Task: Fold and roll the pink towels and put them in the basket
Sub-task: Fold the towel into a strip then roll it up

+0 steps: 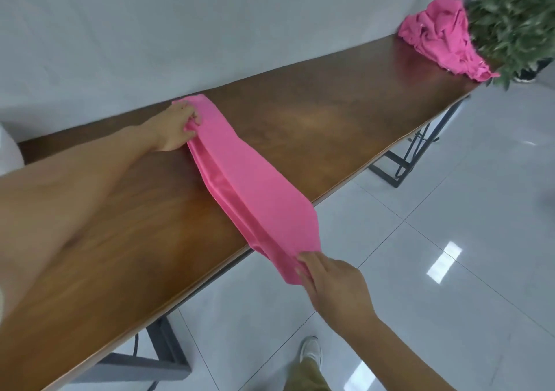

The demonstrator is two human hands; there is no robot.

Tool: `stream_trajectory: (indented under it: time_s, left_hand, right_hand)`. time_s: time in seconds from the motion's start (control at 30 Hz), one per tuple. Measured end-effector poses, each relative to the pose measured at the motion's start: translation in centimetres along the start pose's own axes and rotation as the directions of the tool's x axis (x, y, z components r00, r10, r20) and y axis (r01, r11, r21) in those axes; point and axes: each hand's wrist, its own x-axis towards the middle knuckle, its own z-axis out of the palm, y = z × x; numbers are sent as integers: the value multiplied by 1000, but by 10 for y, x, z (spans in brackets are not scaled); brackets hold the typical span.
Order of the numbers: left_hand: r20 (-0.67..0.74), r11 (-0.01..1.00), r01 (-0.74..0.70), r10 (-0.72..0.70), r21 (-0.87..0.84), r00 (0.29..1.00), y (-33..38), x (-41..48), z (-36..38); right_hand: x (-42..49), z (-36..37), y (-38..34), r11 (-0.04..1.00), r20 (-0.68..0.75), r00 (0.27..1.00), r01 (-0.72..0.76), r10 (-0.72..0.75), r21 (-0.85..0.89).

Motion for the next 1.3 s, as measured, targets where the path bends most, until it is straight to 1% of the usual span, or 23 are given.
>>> stream_trajectory:
  time_s: [0.1,0.23,0.43,0.5,0.6,0.73,0.8,0.83,0.9,0.97,1.07,1.13,1.17,1.23,1.3]
  left_hand:
    - [15,996,85,-86,30,996,-14,-16,10]
    - [39,992,128,-128,15,991,-11,-27,20]
    - [128,992,122,-119,-16,985,25,-27,39]
    - [147,995,88,-82,-40,986,44,-26,51]
    - [159,997,32,-20,-77,987,78,-27,74]
    - [152,998,-15,24,-60,988,131,-36,115]
    - [154,998,20,-10,-64,988,152,-44,137]
    - [149,997,51,-42,-59,988,160,-48,147]
    - [118,995,103,-100,-17,988,169,-55,163]
    - [72,992,127,-128,16,989,171,-60,171]
    - [27,991,132,-132,-28,991,170,-61,173]
    - [22,989,141,-140,-45,990,169,-61,172]
    - [20,988,147,-146,-48,989,169,-61,172]
    - [14,985,162,-161,-53,987,170,-61,172]
    - [8,983,174,-174,-55,985,170,-61,171]
  right_hand:
    - [-8,9,-18,998,65,997,38,-41,49]
    - [-11,18,-14,996,140,990,-30,19,79]
    - [-2,15,0,995,149,987,-77,67,62]
    - [-1,16,7,992,191,977,-109,96,60]
    - [-4,21,21,978,260,951,-196,171,76]
    - [-4,28,45,941,429,862,-330,271,68]
    - [-1,30,54,931,481,826,-360,293,52]
    - [0,31,59,931,492,820,-362,293,49]
    - [5,35,69,927,525,799,-373,293,50]
    - [9,41,81,903,574,756,-424,314,65]
    - [13,59,101,827,649,677,-547,347,128]
    - [15,76,114,778,686,648,-598,331,190]
    - [18,83,119,765,698,645,-606,311,220]
    - [25,98,126,727,745,622,-624,240,287]
    - [31,119,132,689,795,583,-646,168,329]
